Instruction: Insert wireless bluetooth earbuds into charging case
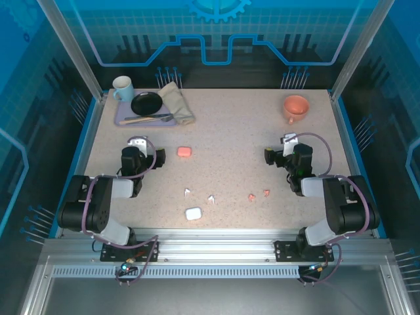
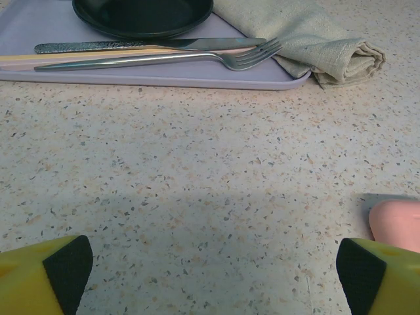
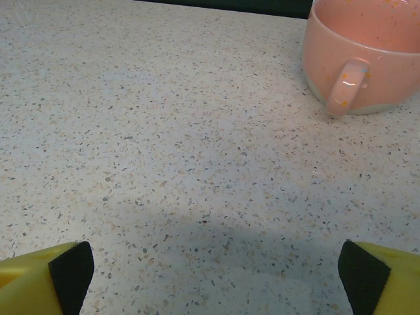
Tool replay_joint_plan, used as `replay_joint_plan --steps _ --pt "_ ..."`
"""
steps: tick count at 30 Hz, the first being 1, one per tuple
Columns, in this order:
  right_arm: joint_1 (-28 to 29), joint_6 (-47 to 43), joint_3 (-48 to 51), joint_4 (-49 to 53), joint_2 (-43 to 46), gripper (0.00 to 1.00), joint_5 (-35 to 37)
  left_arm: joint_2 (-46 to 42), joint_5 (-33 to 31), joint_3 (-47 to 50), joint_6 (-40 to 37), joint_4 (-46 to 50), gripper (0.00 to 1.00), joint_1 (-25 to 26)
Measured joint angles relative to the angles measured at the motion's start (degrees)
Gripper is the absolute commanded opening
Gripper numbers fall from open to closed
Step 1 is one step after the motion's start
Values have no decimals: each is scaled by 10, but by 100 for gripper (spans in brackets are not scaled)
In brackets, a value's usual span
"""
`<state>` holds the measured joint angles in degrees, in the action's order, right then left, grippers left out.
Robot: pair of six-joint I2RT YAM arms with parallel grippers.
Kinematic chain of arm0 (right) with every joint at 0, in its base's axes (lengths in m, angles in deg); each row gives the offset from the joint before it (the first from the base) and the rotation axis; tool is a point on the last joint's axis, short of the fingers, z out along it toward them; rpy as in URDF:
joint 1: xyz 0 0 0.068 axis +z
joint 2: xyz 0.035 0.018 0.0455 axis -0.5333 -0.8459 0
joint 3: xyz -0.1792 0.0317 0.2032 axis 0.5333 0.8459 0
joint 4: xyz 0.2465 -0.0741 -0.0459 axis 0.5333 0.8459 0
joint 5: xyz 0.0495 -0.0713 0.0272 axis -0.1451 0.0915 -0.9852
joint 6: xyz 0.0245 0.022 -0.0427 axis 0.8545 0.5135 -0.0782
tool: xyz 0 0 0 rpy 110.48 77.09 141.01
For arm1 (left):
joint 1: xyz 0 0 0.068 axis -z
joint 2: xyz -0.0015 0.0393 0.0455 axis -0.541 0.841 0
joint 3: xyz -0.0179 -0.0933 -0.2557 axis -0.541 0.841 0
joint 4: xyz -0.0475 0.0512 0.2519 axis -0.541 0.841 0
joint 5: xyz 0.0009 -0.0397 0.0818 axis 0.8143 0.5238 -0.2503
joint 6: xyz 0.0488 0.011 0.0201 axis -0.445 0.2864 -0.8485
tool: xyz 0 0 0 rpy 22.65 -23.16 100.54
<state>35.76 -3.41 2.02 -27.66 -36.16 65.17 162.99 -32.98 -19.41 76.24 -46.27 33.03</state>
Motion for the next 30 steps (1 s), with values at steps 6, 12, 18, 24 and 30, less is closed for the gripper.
replay_joint_plan --steps 6,12,18,24,30 --pt "0 0 0 0 0 100 0 0 0 0 0 0 99 0" --pt "0 0 0 0 0 100 0 0 0 0 0 0 99 0" --pt "-1 0 0 0 0 100 -5 0 0 0 0 0 99 0" --pt "-3 1 0 1 1 100 -11 0 0 0 0 1 99 0" --pt "-3 22 -24 110 88 100 23 -57 -19 -24 5 73 99 0"
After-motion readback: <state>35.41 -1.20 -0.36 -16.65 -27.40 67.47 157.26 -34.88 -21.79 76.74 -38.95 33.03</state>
